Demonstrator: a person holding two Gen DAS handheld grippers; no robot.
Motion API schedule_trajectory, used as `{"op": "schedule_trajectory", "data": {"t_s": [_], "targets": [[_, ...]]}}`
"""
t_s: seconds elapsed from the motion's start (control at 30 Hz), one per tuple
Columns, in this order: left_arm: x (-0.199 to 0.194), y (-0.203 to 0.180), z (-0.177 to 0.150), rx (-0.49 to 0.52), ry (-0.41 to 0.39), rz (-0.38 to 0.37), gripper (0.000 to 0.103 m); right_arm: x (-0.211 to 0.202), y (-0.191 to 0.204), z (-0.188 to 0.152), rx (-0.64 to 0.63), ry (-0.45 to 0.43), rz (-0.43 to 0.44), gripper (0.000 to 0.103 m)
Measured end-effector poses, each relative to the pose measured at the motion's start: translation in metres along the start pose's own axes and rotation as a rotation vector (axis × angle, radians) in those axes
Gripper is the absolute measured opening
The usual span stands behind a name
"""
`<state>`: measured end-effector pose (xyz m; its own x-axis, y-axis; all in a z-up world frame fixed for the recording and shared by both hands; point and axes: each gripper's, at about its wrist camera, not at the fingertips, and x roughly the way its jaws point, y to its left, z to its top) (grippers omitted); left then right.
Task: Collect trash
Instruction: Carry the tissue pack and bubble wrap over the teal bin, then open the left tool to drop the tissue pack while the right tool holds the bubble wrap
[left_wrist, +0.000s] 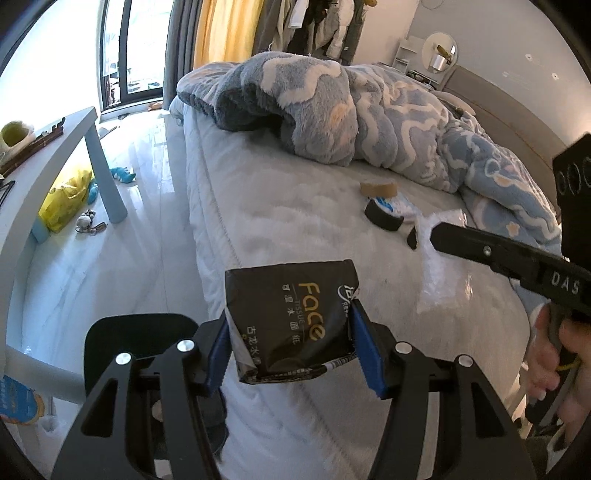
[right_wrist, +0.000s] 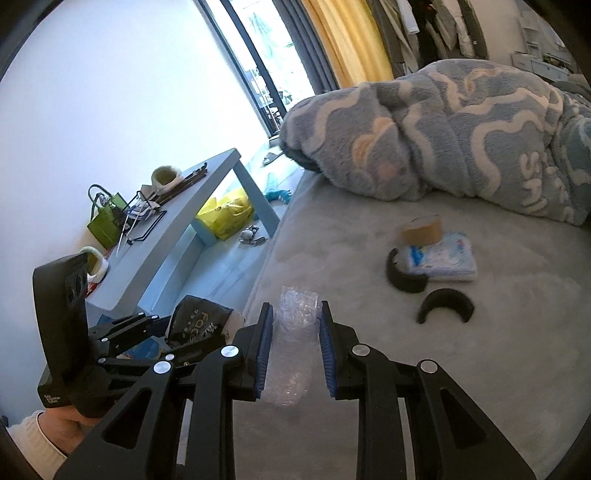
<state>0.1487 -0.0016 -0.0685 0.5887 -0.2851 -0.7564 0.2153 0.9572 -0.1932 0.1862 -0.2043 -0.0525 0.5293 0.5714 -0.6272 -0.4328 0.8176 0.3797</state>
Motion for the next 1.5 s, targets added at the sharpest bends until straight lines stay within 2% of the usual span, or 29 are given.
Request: {"op": "schedule_trajectory", "data": {"t_s": [0.23,0.53,0.97,1.07,1.2,1.23,1.33,1.5], "targets": [[-0.013,0.017,-0.016,0.009,0.005,-0.006,0.062,0.012,0.020,-0.004,-0.015,0.015,0.018,0.025],[-0.017,0.056,-0.029,-0.018,0.029,0.031,0.062,0.037,0.049,0.001,-0.036,0.032,0.049,0.025],[-0.011,0.135,-0.053,-0.128,0.138,0.103,0.062,0.087,0.105,0.005,-0.091,0.084,0.109,0.025],[-0.009,0.149,-0.061,-0.146,0.178,0.104,0.064,0.101,0.119,0.003,-0.105,0.101,0.118,0.025],[-0.010,0.163,-0.066,-0.158,0.201,0.112,0.075,0.121,0.135,0.001,-0.116,0.125,0.125,0.025],[-0.013,0.166,-0.068,-0.160,0.199,0.120,0.079,0.125,0.138,0.001,-0.118,0.129,0.125,0.025],[-0.022,0.174,-0.069,-0.172,0.185,0.134,0.083,0.138,0.147,-0.001,-0.125,0.147,0.127,0.025],[-0.039,0.192,-0.067,-0.207,0.153,0.135,0.083,0.159,0.158,-0.007,-0.140,0.180,0.121,0.025]]}}
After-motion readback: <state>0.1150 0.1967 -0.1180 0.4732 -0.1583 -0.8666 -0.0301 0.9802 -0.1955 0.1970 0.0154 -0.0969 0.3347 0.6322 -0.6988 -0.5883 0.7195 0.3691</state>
